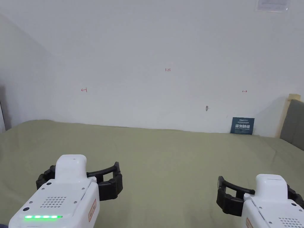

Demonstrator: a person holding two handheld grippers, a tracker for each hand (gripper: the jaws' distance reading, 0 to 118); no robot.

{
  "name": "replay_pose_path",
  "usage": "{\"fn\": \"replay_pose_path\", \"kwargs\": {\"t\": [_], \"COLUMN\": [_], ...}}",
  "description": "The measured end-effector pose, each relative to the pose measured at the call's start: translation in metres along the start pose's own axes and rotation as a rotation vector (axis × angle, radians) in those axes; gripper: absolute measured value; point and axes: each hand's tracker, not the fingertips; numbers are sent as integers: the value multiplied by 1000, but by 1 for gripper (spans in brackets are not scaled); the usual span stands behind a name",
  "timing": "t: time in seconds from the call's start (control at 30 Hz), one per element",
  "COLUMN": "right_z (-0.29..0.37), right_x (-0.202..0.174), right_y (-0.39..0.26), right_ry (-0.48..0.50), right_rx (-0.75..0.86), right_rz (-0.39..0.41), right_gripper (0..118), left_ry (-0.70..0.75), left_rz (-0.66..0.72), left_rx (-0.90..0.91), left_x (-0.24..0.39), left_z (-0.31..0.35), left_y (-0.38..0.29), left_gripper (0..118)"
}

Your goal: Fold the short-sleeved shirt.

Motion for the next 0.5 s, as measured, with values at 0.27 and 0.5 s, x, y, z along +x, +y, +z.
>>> {"fn": "replay_pose_path", "kwargs": {"t": [0.27, 0.5], "right_z": [-2, -2], "right_x": [-2, -2], "right_y": [-1, 0], "right_ry": [0, 1], "right_rx": [1, -7], "right_rz": [-10, -12], "right_gripper": [118, 118], "left_ry": [8, 15], "left_rz": [-17, -24], "left_rx": [0, 2], "left_x": [4, 4], "left_z": [2, 2], "left_y": [-1, -3], "left_gripper": [118, 118]}}
